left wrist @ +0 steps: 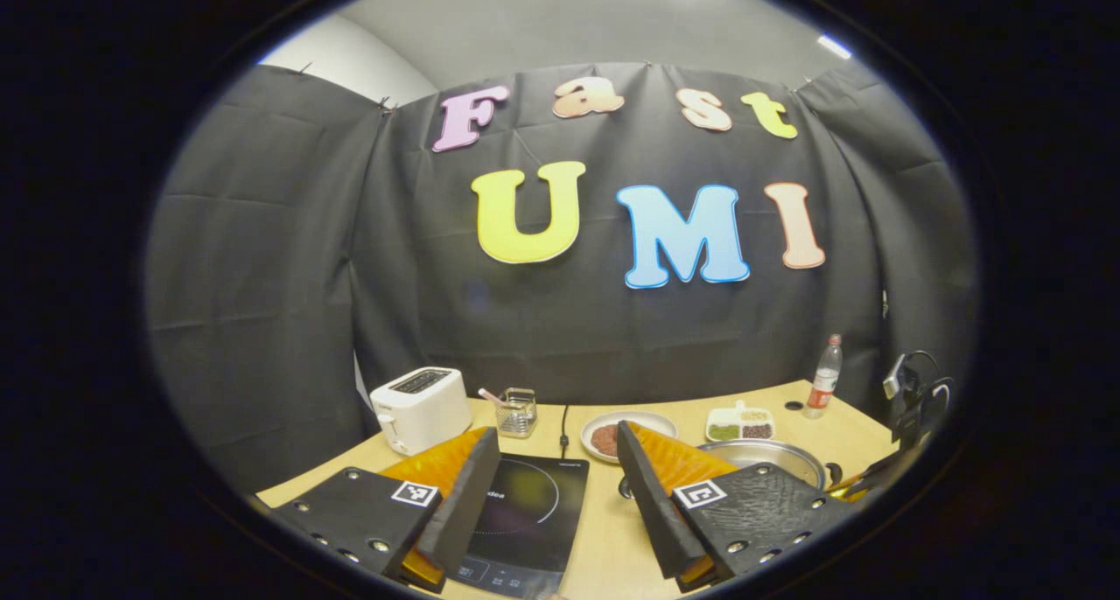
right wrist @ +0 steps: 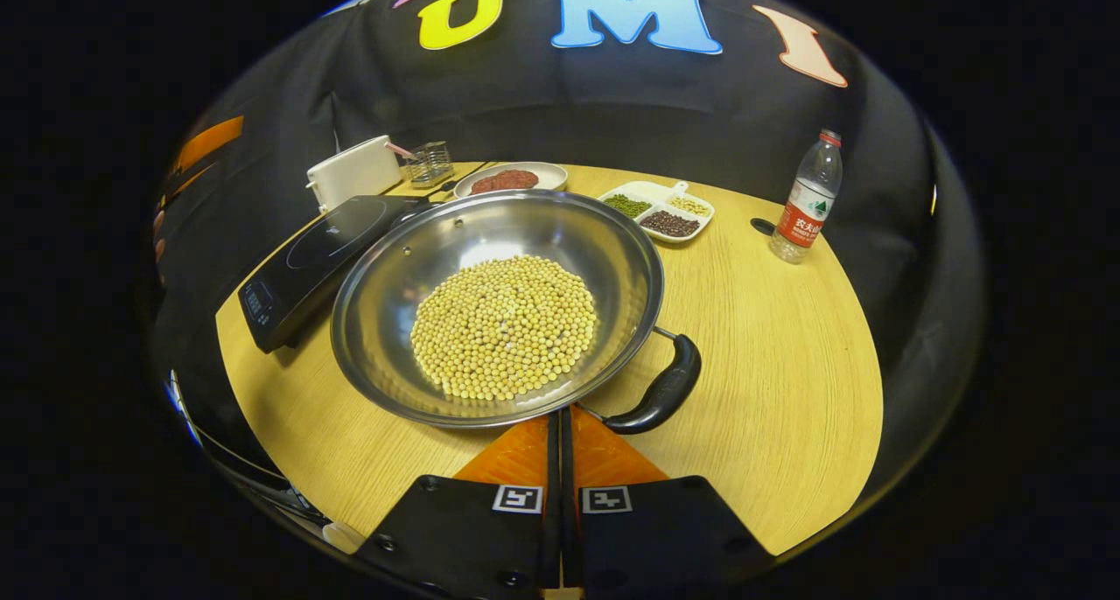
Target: First push the handle of the pot to place it horizontally, then grasp the pot with both hands and set it on the induction cooktop.
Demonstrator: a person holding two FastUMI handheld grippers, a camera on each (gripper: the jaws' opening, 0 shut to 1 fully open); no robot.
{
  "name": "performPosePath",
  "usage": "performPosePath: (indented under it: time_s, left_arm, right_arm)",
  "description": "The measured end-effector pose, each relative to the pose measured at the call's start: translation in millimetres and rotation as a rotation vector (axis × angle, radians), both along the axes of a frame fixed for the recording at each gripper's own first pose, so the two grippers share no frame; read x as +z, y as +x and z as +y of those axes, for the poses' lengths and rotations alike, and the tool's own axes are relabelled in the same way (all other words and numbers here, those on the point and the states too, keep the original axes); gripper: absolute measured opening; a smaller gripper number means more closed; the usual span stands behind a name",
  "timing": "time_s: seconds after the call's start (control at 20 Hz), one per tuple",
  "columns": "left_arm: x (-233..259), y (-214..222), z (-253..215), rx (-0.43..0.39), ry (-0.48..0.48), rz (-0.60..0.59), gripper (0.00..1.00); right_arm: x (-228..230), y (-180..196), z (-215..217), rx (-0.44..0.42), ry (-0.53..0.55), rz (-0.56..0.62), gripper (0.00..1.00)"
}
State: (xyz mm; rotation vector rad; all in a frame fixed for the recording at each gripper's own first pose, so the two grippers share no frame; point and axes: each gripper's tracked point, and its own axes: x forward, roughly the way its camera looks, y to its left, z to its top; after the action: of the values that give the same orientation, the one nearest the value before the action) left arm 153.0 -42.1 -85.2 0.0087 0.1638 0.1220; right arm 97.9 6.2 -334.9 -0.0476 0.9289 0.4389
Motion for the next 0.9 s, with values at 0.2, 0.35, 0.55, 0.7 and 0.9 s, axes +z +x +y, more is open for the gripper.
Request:
performPosePath:
  time_s: [0.2,0.35,0.55,0.7,0.9]
  left_arm:
    - [-8.0,4.9,-6.1,-0.006,-0.001,0.018,0.8]
    - [-12.6,6.3,-10.2,-0.011,-0.002,0.027,0.8]
    - [-20.7,11.0,-18.1,-0.021,-0.003,0.043,0.8]
    - [-26.9,14.0,-25.2,-0.03,-0.007,0.053,0.8]
    - [-39.5,22.8,-31.0,-0.04,-0.018,0.07,0.82]
  right_arm:
    - [-3.5,10.7,-7.5,-0.049,-0.002,0.008,0.02]
    - [-5.3,19.7,-11.5,-0.08,0.003,0.007,0.02]
    - [-5.9,32.0,-17.8,-0.12,0.008,-0.005,0.02]
    - [-6.7,41.0,-22.7,-0.153,0.01,-0.012,0.02]
    - [-5.8,48.5,-28.1,-0.182,0.009,-0.019,0.02]
